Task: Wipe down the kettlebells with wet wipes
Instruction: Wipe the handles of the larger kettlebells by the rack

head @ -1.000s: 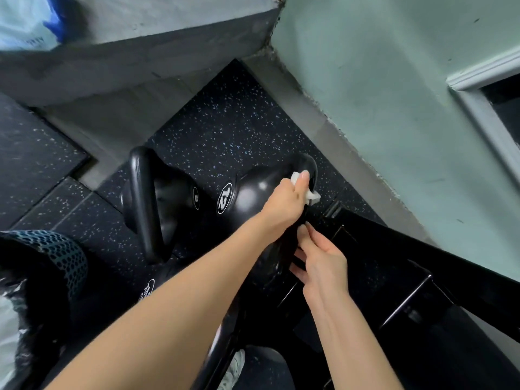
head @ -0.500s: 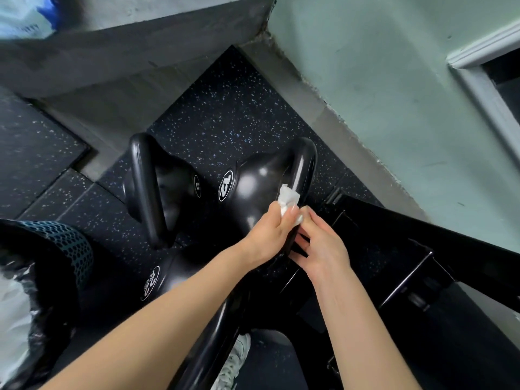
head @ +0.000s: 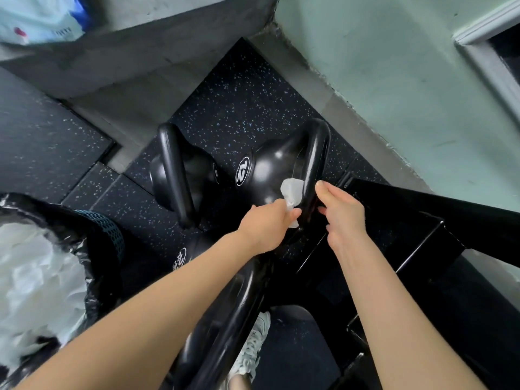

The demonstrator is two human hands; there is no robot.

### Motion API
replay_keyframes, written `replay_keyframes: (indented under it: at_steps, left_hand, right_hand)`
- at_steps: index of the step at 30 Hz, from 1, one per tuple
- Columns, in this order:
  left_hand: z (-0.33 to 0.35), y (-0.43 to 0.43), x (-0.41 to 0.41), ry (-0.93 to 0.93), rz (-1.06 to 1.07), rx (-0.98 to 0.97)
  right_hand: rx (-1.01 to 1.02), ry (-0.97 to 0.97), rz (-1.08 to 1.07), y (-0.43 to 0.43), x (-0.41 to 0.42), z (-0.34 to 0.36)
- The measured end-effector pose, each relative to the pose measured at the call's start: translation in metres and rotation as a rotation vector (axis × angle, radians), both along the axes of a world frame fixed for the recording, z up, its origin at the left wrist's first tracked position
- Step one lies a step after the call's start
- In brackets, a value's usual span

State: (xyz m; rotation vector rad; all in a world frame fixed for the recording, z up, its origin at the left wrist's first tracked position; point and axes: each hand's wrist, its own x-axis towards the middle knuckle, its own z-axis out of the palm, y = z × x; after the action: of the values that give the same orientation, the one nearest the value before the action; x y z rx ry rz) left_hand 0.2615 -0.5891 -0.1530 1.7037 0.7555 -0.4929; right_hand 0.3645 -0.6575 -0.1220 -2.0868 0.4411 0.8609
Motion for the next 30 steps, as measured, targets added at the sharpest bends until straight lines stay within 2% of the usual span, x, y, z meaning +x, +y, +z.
replay_keyframes:
  at_steps: [3,5,7,10,14,18,21,22,24,26,27,30]
  left_hand:
    - [0.011,0.02,-0.031,-0.03,0.231,0.041]
    - [0.013,0.034,-0.056,-0.018,0.43,-0.117]
    - [0.021,0.049,-0.074,-0.01,0.61,-0.36]
    - [0.027,0.069,-0.088,-0.01,0.644,-0.417]
    - [0.028,0.097,-0.094,0.117,0.637,-0.433]
    - [0.018,0.123,-0.104,0.159,0.637,-0.443]
    - [0.008,0.141,-0.115,0.173,0.605,-0.517]
    - [0.005,0.146,-0.118,0.181,0.614,-0.481]
    - [-0.006,0.153,-0.125,0.165,0.632,-0.21]
    - [-0.015,0.161,-0.129,0.116,0.546,0.145]
    - [-0.017,0.166,-0.128,0.087,0.51,0.231]
    - [-0.028,0.181,-0.117,0.043,0.502,0.218]
  right_hand:
    - [-0.172,-0.398,0.21,0.009,-0.013,0.011]
    - [-0.081,-0.512,0.402,0.022,-0.036,0.023]
    - [0.122,-0.369,0.582,0.037,-0.069,0.028]
    - [0.232,-0.139,0.803,0.054,-0.114,0.014]
    - [0.237,-0.126,0.735,0.075,-0.136,-0.011]
    - [0.229,-0.116,0.703,0.099,-0.144,-0.023]
    - [0.14,-0.216,0.679,0.112,-0.147,-0.029]
    - [0.089,-0.285,0.637,0.114,-0.145,-0.029]
    - [-0.067,-0.4,0.602,0.113,-0.138,-0.032]
    - [-0.252,-0.434,0.739,0.11,-0.141,-0.035]
    - [-0.278,-0.427,0.803,0.108,-0.146,-0.04]
    - [-0.125,-0.338,0.737,0.11,-0.168,-0.057]
